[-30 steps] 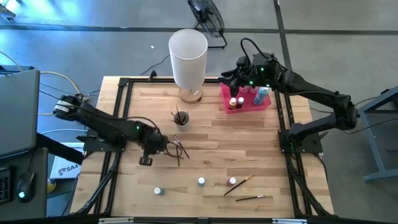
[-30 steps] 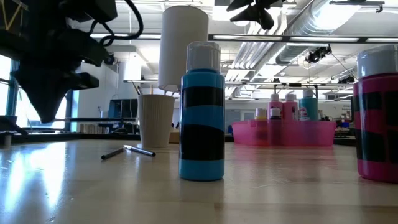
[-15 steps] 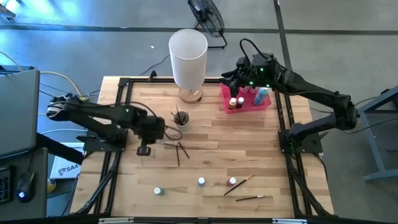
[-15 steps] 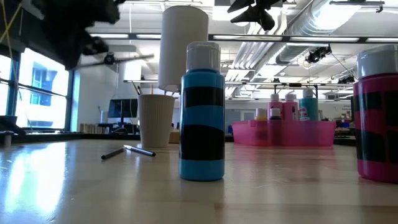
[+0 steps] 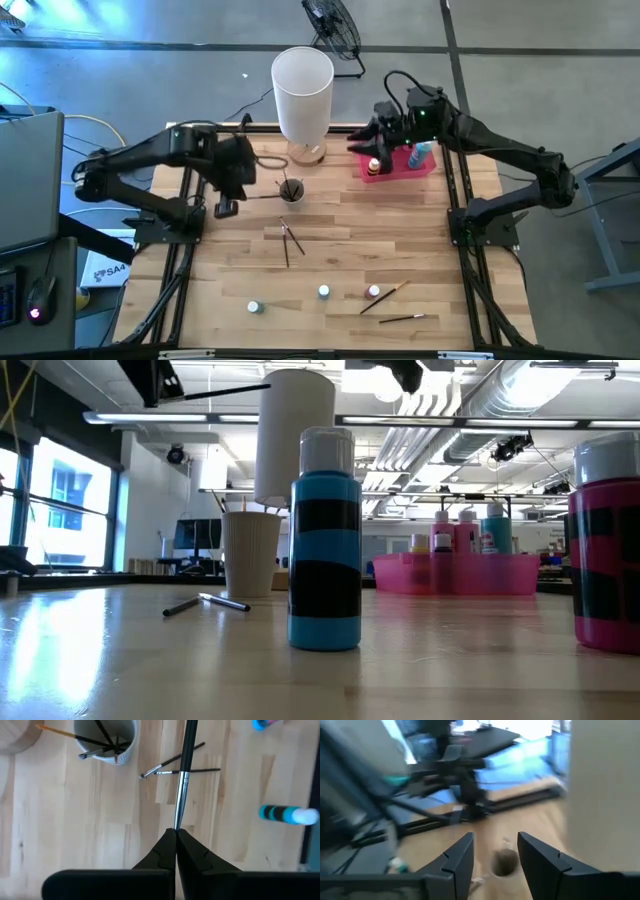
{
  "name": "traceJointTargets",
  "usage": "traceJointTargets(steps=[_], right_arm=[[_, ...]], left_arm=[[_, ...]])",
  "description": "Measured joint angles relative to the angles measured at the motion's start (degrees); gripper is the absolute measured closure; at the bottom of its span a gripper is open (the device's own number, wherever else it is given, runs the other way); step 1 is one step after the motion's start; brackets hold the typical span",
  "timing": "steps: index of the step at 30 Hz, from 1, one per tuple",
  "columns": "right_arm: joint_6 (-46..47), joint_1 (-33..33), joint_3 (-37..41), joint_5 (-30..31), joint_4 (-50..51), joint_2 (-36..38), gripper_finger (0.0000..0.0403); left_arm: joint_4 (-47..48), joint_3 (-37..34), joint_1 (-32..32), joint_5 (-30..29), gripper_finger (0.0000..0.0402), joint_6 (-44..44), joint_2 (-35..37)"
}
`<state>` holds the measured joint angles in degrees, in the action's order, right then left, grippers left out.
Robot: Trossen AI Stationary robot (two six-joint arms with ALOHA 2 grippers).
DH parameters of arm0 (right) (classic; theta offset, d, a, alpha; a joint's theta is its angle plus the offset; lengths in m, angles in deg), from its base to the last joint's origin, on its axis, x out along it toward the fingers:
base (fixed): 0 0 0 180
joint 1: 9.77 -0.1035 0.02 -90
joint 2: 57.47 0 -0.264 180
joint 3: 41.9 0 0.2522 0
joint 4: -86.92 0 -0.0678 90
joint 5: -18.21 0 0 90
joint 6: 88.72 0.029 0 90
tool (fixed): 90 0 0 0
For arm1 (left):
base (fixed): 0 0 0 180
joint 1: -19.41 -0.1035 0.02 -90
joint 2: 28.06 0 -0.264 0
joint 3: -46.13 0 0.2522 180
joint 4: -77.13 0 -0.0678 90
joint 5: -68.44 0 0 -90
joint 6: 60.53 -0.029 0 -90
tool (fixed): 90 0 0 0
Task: Pick & Place Paint Supplies
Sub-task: Put the silver eyeshadow brush into the white cup
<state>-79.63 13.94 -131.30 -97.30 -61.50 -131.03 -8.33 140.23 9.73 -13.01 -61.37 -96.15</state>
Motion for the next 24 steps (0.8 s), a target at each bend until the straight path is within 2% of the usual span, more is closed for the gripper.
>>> traceJointTargets(steps=[4,8,10,13,20,24], right_arm=[[-4.73,-4.01,0.0,-3.47,-3.86,0.0,0.0257],[-11.92,-9.58,0.0,0.15,-5.7,0.0,0.0258],[-16.5,-12.71,0.0,4.77,-5.9,0.0,0.0258],[-23.88,-17.24,0.0,14.81,-6.63,0.0,0.0258],[-41.75,-26.48,-0.11,34.72,-9.84,-1.62,0.0258],[-54.25,-30.47,-0.11,41.81,-11.09,-5.67,0.0258]], left_arm=[[-0.17,0.69,-5.29,7.21,0.0401,1.54,0.0],[-1.54,0.69,-9.88,14.65,0.0401,6.12,-0.62],[-4.0,0.65,-11.65,19.42,0.0401,10.11,-0.86],[-8.11,0.67,-13.05,25.82,0.0401,14.85,-1.21],[-12.1,0.67,-13.19,29.8,0.0401,24.57,-1.62],[-12.47,0.67,-13.19,30.39,0.0401,28.27,-1.62]])
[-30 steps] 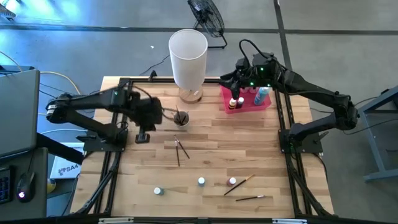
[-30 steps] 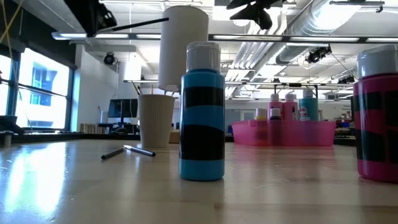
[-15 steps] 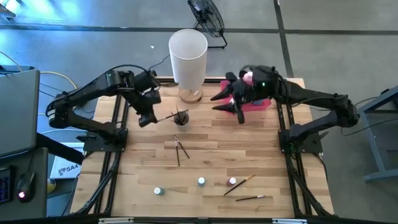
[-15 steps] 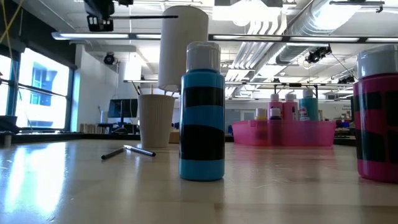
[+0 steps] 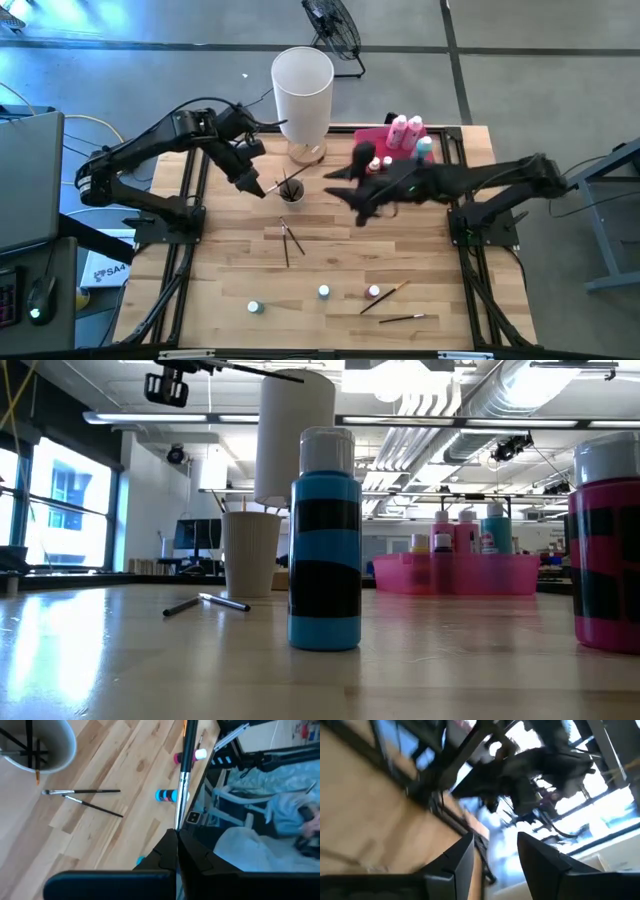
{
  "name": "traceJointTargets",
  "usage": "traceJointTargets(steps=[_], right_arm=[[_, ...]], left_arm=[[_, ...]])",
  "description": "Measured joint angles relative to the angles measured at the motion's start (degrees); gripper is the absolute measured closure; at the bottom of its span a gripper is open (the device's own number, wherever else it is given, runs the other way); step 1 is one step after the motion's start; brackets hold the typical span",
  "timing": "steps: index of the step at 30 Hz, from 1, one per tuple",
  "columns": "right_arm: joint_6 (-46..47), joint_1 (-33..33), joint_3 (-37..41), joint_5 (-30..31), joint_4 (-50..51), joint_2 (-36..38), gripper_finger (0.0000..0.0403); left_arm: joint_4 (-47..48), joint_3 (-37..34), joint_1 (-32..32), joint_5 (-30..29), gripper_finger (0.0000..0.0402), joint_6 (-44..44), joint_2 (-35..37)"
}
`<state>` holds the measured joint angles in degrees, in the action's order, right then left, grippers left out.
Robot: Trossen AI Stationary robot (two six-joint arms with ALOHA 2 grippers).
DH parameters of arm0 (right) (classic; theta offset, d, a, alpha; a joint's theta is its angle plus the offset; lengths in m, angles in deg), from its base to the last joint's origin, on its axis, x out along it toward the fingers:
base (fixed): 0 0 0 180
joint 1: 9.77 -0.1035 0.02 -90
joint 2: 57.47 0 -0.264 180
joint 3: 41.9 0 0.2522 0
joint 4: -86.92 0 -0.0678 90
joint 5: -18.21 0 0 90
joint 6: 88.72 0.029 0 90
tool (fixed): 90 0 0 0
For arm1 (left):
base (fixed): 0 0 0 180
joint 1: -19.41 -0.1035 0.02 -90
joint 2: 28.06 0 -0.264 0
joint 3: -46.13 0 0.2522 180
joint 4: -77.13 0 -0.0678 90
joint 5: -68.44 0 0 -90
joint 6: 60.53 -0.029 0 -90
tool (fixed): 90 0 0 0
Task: Pick & Place Paint Supplies
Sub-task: Put the silver eyeshadow brush into the white cup
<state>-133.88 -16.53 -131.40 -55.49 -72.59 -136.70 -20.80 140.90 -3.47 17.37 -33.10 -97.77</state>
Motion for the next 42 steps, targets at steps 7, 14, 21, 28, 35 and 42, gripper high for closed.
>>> traceJointTargets(steps=[7,14,21,28,35,42], right_arm=[[-14.53,-1.88,0.11,12.21,-8.43,-9.3,0.0258],[-26.01,-1.73,0.11,15.35,-18.61,-14.98,0.0258],[-28.55,-1.46,0.13,15.39,-18.55,-15.86,0.0258],[-28.58,0.67,0.13,14.8,-18.33,-15.86,0.0258],[-28.65,2.32,0.13,11.37,-17.65,-15.86,0.0258],[-28.63,3.64,0.13,7.67,-17.65,-15.86,0.0275]], left_arm=[[-2.81,0.0,0.0,1.58,0.0401,4.03,0.01],[-2.74,0.0,0.0,2.17,0.0401,4.89,0.01],[-2.7,0.0,0.0,3.32,0.0401,5.85,0.01],[-2.71,0.0,0.02,4.23,0.0401,6.98,0.02],[-2.74,-0.02,0.02,5.19,0.0401,8.07,0.02],[-4.2,-0.02,0.02,5.7,0.0401,9.09,0.02]])
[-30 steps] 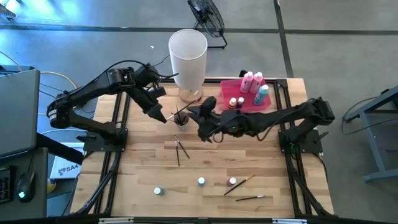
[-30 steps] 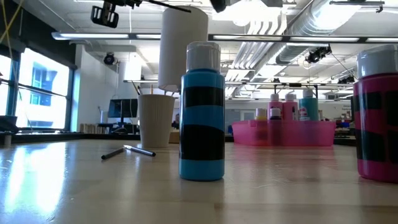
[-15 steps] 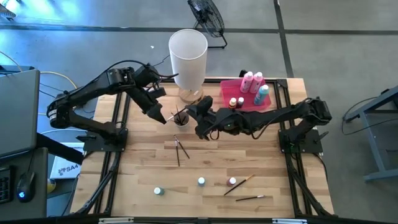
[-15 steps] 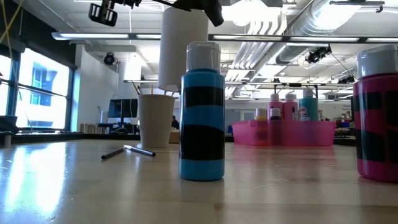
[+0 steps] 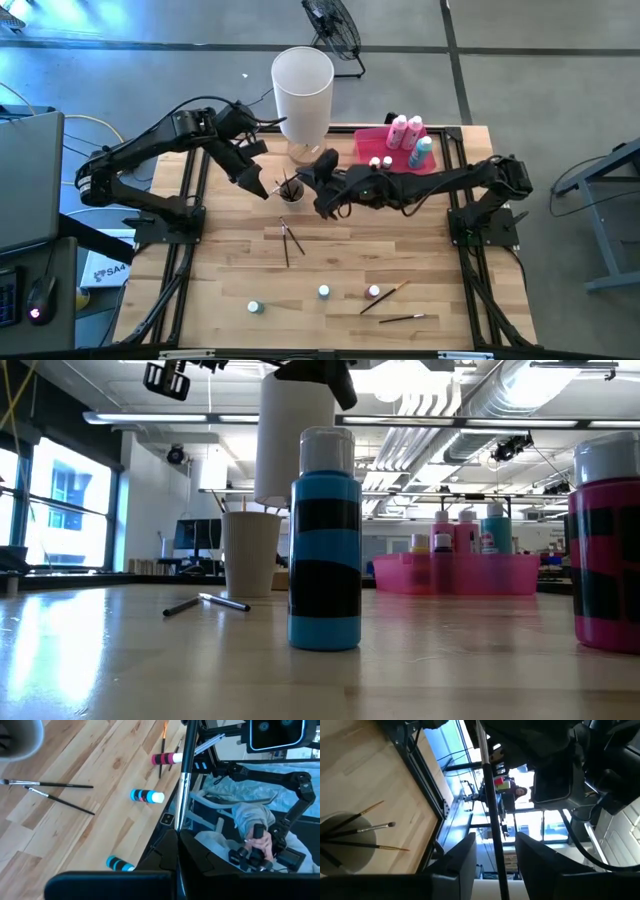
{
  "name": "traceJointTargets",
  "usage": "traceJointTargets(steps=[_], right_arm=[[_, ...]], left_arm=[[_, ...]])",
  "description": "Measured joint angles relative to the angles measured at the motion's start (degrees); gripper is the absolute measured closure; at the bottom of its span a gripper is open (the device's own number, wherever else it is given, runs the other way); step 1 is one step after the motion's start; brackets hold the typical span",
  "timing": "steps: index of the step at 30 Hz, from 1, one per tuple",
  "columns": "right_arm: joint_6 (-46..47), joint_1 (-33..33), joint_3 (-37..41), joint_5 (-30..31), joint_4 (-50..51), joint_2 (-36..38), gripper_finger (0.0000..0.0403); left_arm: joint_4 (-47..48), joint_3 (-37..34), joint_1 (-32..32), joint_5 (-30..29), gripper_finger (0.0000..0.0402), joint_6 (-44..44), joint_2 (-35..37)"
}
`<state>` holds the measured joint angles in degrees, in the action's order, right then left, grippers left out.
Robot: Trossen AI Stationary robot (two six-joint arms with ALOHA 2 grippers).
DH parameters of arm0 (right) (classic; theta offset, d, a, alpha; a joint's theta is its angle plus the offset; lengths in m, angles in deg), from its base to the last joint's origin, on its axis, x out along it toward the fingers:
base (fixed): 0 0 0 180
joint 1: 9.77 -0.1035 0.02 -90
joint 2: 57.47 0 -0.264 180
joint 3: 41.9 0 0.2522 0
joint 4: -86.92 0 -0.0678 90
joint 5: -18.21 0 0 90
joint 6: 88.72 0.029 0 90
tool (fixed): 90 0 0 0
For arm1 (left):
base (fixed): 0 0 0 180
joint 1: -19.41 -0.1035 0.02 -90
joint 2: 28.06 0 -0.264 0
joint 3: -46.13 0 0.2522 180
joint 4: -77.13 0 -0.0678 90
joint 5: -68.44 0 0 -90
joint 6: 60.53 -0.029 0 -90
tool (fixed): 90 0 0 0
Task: Pick & Place Paint Supplies
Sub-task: Put the silver eyeshadow brush into the white cup
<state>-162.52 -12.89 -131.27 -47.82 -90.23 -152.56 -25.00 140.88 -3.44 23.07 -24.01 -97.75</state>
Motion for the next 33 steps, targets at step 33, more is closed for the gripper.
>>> traceJointTargets(steps=[33], right_arm=[[0.51,1.03,0.02,-0.44,0.15,-0.07,0.0395]], left_arm=[[-1.43,0.0,0.0,0.0,0.0371,-0.43,0.07]])
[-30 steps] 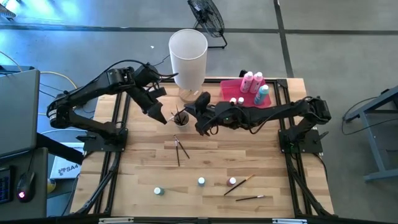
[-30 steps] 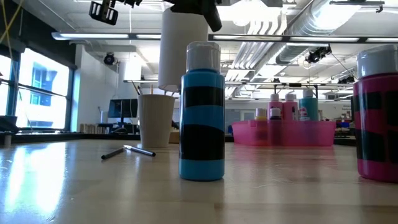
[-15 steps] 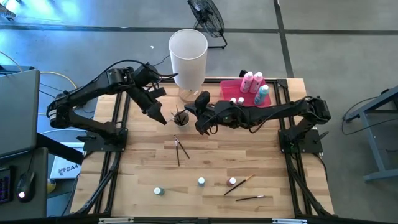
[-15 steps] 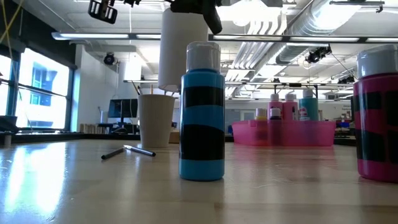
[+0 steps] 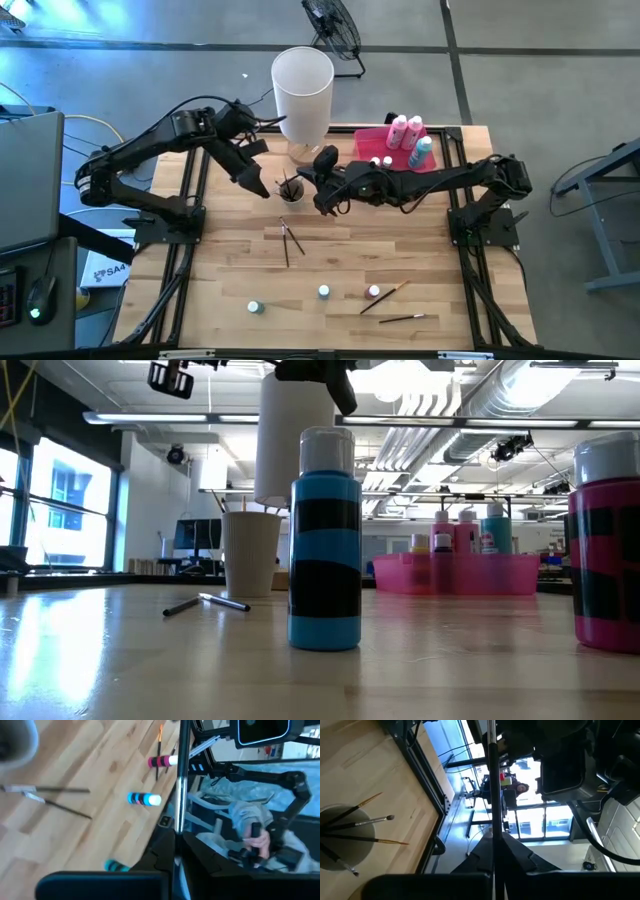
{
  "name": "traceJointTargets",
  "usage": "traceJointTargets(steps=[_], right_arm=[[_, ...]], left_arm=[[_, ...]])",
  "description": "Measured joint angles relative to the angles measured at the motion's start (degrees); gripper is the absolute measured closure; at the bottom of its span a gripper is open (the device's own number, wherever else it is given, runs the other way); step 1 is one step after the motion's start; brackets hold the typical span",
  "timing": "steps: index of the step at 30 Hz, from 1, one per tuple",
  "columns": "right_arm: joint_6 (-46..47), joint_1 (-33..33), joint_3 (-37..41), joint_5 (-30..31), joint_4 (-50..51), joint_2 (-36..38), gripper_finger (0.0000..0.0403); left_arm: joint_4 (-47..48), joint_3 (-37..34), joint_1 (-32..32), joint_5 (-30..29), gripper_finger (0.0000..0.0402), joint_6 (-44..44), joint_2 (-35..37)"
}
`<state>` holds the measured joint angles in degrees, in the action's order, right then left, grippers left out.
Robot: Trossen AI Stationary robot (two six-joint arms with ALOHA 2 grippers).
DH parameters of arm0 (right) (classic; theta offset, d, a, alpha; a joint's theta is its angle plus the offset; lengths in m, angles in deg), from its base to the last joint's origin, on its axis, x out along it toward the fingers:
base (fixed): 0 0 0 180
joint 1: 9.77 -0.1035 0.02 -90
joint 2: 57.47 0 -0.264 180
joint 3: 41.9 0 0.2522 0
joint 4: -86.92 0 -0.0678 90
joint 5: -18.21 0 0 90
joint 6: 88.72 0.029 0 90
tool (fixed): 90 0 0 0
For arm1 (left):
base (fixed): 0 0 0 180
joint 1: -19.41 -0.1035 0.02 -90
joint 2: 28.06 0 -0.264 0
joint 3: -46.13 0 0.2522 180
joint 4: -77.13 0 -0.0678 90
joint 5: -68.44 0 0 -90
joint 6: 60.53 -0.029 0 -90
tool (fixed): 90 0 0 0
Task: Pick & Place Paint Supplies
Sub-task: Put the silver eyeshadow brush into the white cup
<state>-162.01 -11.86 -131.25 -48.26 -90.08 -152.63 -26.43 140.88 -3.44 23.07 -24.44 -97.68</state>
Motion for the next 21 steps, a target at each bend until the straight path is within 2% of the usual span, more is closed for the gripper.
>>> traceJointTargets(steps=[13,21], right_arm=[[-0.26,-0.04,0.0,1.59,0.51,0.0,0.0395],[2.36,-0.06,-0.02,2.14,3.99,0.02,0.0395]], left_arm=[[-0.12,0.0,0.0,1.13,0.0297,-4.81,-0.04],[0.02,-0.02,-0.02,1.12,0.0289,-4.78,-0.07]])
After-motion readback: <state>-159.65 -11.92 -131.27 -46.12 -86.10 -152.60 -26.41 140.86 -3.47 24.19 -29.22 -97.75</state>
